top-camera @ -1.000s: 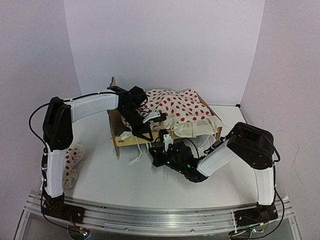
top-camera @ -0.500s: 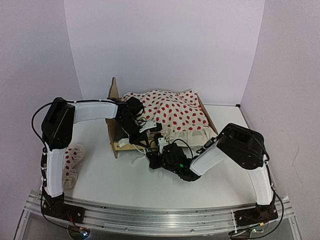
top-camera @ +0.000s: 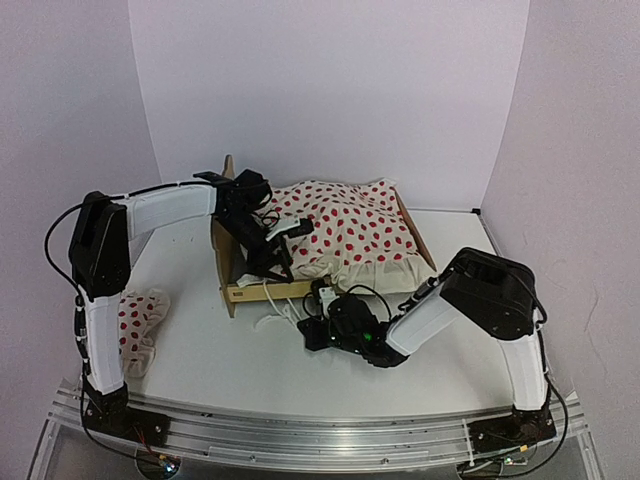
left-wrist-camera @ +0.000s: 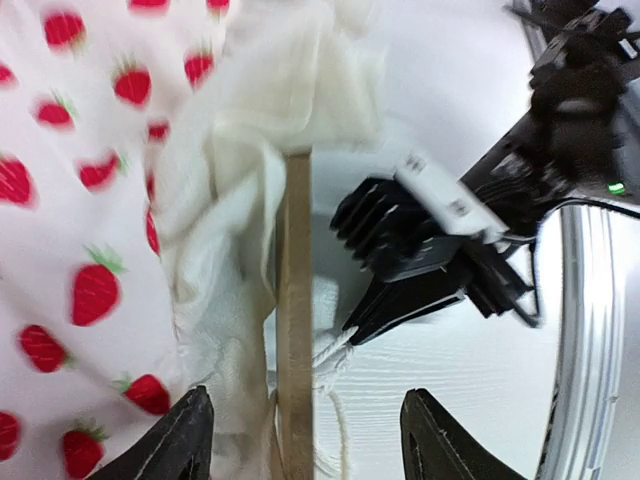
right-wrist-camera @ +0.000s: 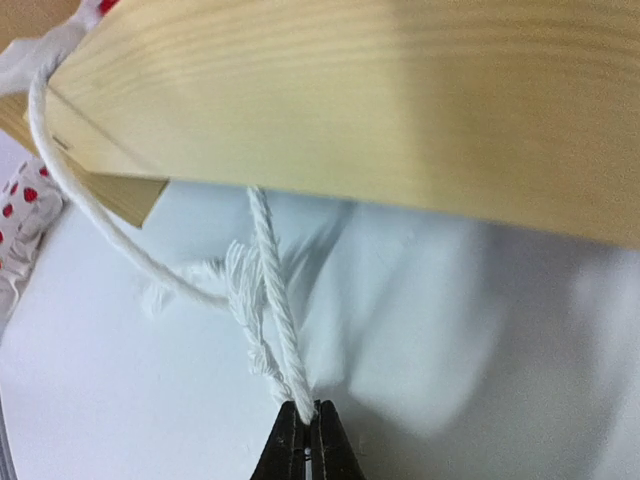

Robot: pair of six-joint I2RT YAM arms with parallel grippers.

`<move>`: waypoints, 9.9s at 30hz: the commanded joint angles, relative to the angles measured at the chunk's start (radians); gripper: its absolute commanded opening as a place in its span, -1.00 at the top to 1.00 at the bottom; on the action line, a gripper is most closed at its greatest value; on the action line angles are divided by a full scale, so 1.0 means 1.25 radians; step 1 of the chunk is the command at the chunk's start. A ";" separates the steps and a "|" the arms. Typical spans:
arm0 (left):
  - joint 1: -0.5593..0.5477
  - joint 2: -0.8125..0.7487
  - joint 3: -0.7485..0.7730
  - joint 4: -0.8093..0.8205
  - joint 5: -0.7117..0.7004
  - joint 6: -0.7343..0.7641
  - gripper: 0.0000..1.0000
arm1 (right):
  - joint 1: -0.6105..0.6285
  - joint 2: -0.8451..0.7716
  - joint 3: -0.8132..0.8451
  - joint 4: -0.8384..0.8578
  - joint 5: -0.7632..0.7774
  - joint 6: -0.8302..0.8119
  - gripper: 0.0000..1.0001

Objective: Set up the pet bed

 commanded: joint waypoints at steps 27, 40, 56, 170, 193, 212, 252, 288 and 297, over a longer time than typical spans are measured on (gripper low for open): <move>-0.036 -0.206 -0.222 0.126 -0.354 0.097 0.10 | 0.060 -0.184 0.038 -0.280 -0.135 -0.195 1.00; -0.036 -0.228 -0.102 0.059 -0.441 0.107 1.00 | 0.046 -0.177 0.066 -0.279 -0.149 -0.186 1.00; -0.050 -0.427 -0.306 -0.028 -0.608 0.390 1.00 | 0.008 -0.065 0.174 -0.292 -0.277 -0.133 1.00; 0.092 -0.426 -0.620 0.495 -0.173 -0.113 1.00 | 0.036 0.104 0.502 -0.264 -0.201 -0.743 -0.02; 0.106 -0.415 -0.645 0.485 -0.206 -0.079 1.00 | 0.069 0.124 0.364 -0.375 -0.079 -0.603 0.35; 0.101 -0.431 -0.806 0.501 -0.229 0.128 0.11 | 0.069 0.028 0.311 -0.313 0.013 -0.285 0.16; 0.082 -0.499 -0.930 0.936 -0.302 -0.923 0.17 | 0.085 0.155 0.402 -0.392 0.042 -0.256 0.32; 0.081 -0.461 -0.905 0.885 -0.159 -0.838 0.31 | 0.020 -0.057 0.358 -0.322 -0.140 -0.137 1.00; 0.081 -0.641 -0.928 0.806 -0.003 -0.452 0.04 | 0.018 -0.064 0.378 -0.321 -0.135 -0.116 1.00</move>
